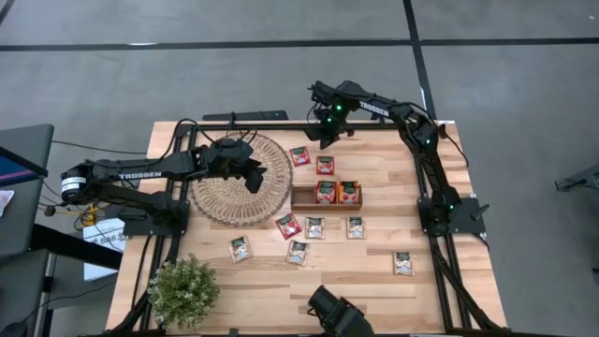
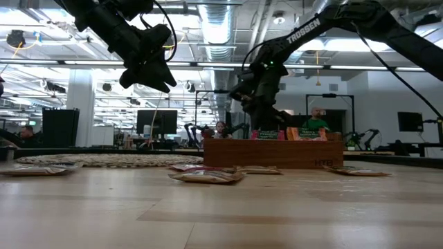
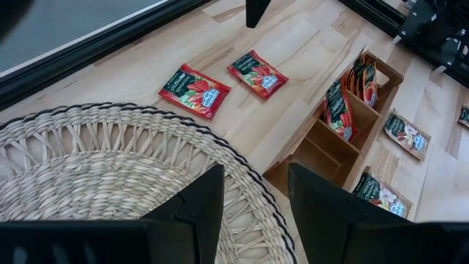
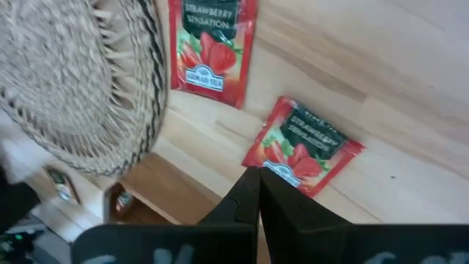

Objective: Pick & Place Tea
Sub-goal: Put the red tea bag into the middle section of the wooden organizer

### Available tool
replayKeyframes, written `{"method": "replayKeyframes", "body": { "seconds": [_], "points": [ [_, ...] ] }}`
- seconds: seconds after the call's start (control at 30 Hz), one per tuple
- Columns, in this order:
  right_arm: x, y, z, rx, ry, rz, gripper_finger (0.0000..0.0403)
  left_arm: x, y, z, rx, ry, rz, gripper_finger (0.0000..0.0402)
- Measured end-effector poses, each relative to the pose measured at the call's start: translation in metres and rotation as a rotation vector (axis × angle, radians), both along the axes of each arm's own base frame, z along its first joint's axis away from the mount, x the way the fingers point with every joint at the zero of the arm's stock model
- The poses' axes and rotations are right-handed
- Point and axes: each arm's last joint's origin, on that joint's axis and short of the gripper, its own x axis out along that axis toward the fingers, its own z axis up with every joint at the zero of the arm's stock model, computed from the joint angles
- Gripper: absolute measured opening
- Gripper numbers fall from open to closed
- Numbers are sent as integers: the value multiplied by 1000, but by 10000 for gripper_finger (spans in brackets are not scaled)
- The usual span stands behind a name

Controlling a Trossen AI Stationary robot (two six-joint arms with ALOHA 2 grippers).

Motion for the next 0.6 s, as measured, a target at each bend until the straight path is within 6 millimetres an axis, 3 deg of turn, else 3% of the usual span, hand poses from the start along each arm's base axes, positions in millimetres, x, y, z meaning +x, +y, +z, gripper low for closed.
{"method": "replayKeyframes", "body": {
  "seconds": [0.13, 0.4, 0.6],
  "points": [
    [5, -2, -9, 44, -17, -38, 1, 0, 0, 0, 1, 0, -1, 142],
    [7, -5, -50, 206, 86, -119, 1, 0, 0, 0, 1, -2, -1, 142],
    [-3, -18, -55, 231, 109, -192, 1, 1, 0, 1, -5, -8, -11, 142]
  ]
}}
